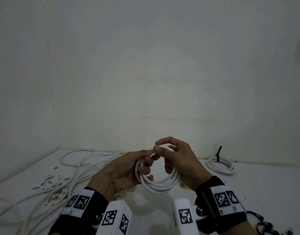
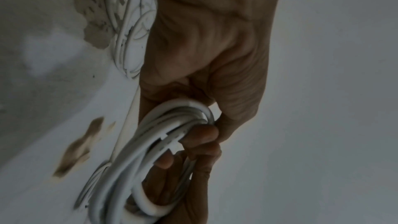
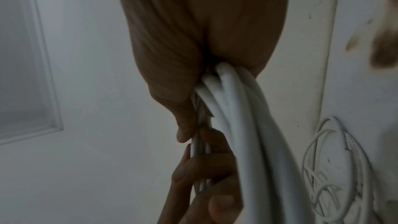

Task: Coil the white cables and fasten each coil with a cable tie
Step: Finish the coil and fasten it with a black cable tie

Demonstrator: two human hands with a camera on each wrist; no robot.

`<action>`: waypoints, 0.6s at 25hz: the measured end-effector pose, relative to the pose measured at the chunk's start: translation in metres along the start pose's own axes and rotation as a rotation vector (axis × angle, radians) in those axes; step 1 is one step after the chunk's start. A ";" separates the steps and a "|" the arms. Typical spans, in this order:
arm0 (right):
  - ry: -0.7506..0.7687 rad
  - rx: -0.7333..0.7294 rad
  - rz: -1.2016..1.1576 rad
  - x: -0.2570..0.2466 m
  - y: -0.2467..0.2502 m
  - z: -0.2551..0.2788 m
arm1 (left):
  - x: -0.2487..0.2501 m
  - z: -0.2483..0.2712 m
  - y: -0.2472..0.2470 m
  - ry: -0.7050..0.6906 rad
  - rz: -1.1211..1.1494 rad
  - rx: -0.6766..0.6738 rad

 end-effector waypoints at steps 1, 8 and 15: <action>-0.002 0.002 -0.003 0.000 -0.001 0.000 | 0.000 0.000 0.000 0.003 0.001 0.004; -0.192 -0.111 0.004 0.018 -0.012 0.004 | 0.014 0.004 0.006 -0.113 -0.249 0.286; -0.290 -0.175 -0.122 0.020 -0.014 0.010 | 0.009 0.003 0.004 -0.078 -0.313 0.271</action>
Point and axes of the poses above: each hand's wrist, its own z-axis away from the middle knuckle, its own y-axis out of the back of the hand, x = y × z, the point moved 9 cm from there along -z, towards the middle knuckle, and after that the axes turned 4 degrees about y, right-handed, at the moved point
